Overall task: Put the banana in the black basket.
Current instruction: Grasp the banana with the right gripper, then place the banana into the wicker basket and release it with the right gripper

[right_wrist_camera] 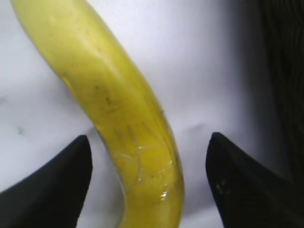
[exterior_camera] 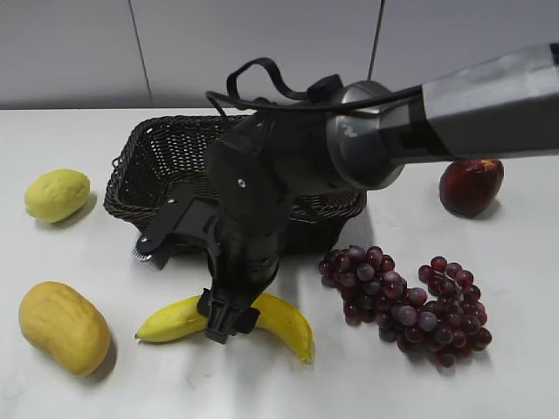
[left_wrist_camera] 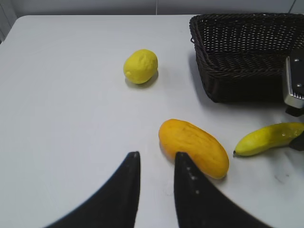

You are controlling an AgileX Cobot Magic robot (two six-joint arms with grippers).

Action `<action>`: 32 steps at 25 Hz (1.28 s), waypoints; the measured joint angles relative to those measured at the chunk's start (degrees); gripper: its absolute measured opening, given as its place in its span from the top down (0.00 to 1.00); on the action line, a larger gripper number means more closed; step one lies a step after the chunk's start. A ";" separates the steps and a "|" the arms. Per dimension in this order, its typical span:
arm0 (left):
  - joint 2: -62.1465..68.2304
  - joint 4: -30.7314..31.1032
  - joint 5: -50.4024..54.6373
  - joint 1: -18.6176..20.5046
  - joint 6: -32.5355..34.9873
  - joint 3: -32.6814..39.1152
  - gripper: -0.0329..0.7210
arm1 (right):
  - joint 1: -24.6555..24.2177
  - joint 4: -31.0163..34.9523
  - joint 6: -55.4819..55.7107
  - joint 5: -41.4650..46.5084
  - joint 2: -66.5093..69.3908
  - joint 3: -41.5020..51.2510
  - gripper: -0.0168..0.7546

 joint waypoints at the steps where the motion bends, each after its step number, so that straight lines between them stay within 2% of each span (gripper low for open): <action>1: 0.00 0.00 0.00 0.00 0.00 0.00 0.64 | 0.02 -0.13 0.00 0.00 0.07 -0.06 0.23; 6: 0.00 0.00 0.00 0.00 0.00 0.00 0.64 | 0.02 -0.23 -0.40 0.17 0.21 -0.17 0.42; 11: 0.00 0.00 0.00 0.00 0.00 0.00 0.64 | 0.02 -0.17 -1.91 0.54 0.27 -0.17 0.55; 15: 0.00 0.00 0.00 0.00 0.00 0.00 0.64 | 0.02 -0.03 -2.23 2.90 0.39 -0.82 0.56; 20: 0.00 0.00 0.00 0.00 0.00 0.00 0.64 | 0.02 1.29 -2.27 11.45 0.76 -4.32 0.56; 27: 0.00 0.00 0.00 0.00 0.00 0.00 0.64 | 0.02 1.87 -2.27 23.66 0.56 -14.05 0.56; 32: 0.00 0.00 0.00 0.00 0.00 0.00 0.64 | -0.04 -0.42 -2.35 28.29 -1.27 -21.61 0.56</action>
